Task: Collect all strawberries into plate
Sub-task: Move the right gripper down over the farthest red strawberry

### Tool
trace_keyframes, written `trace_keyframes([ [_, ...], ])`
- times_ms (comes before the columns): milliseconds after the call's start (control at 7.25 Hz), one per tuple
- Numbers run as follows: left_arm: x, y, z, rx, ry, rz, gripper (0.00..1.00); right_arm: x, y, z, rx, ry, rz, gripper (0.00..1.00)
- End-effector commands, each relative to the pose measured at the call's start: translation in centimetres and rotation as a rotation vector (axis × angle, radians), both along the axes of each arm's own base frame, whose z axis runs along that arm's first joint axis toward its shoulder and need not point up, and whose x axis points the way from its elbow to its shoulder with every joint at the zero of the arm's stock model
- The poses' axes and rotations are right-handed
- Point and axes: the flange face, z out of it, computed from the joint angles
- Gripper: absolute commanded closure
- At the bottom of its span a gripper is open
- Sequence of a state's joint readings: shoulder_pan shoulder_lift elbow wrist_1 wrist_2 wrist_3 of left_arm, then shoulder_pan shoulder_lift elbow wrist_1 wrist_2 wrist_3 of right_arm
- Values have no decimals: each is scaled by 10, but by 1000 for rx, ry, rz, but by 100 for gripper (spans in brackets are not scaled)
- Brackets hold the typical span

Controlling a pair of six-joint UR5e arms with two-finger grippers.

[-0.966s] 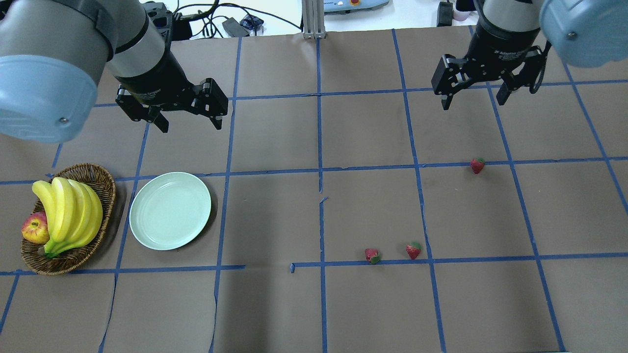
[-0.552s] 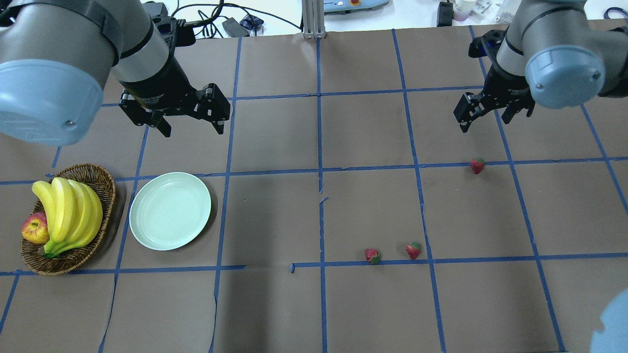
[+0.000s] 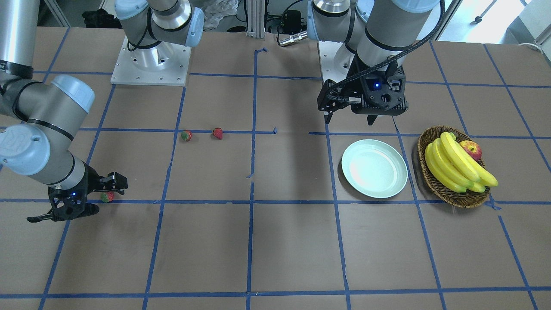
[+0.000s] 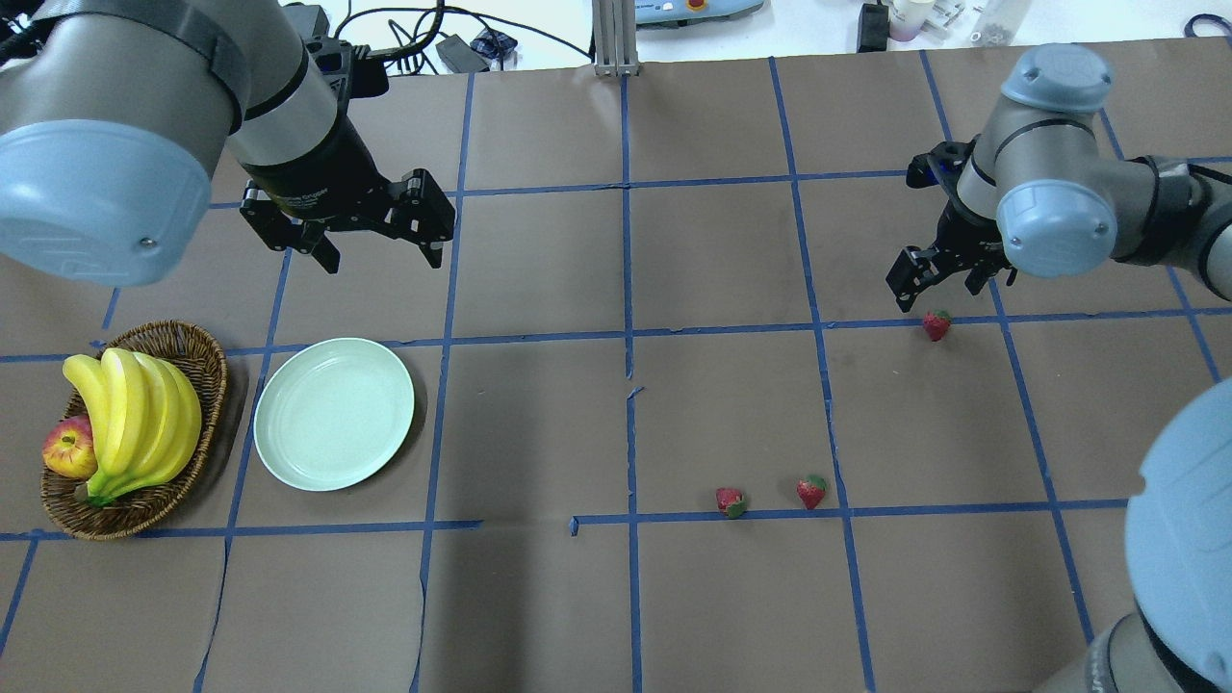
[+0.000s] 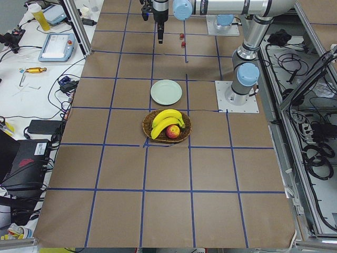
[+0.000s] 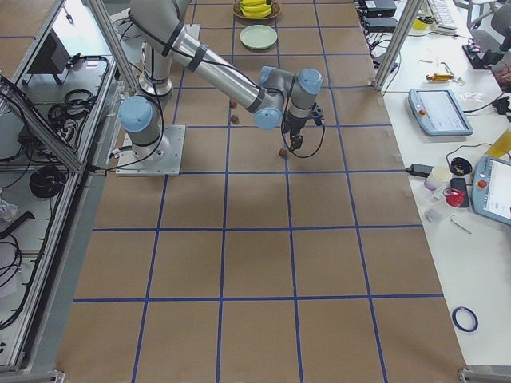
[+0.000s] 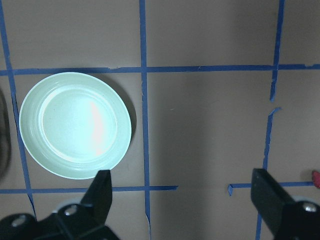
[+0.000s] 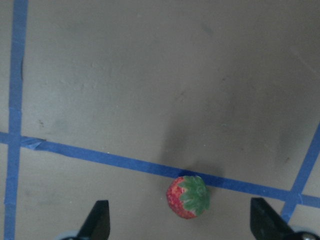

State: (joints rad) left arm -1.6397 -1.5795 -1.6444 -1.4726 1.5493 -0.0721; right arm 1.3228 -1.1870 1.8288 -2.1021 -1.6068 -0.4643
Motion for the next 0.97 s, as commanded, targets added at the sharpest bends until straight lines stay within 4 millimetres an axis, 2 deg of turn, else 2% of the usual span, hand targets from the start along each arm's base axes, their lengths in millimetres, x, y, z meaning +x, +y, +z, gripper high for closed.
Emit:
trace_keyframes([
  [0, 0, 0, 0, 1, 0, 0, 0, -5, 12, -16, -5, 1, -17, 0],
  [138, 0, 0, 0, 1, 0, 0, 0, -2, 21, -25, 8, -4, -19, 0],
  [276, 0, 0, 0, 1, 0, 0, 0, -1, 26, -32, 0, 1, -15, 5],
  [414, 0, 0, 0, -1, 0, 0, 0, -1, 27, -34, -19, 8, -17, 29],
  [552, 0, 0, 0, -1, 0, 0, 0, -1, 27, -34, -20, 8, -17, 74],
  [690, 0, 0, 0, -1, 0, 0, 0, -1, 27, -34, -20, 8, -17, 100],
  [828, 0, 0, 0, 1, 0, 0, 0, -2, 25, -30, -29, 10, -17, 100],
])
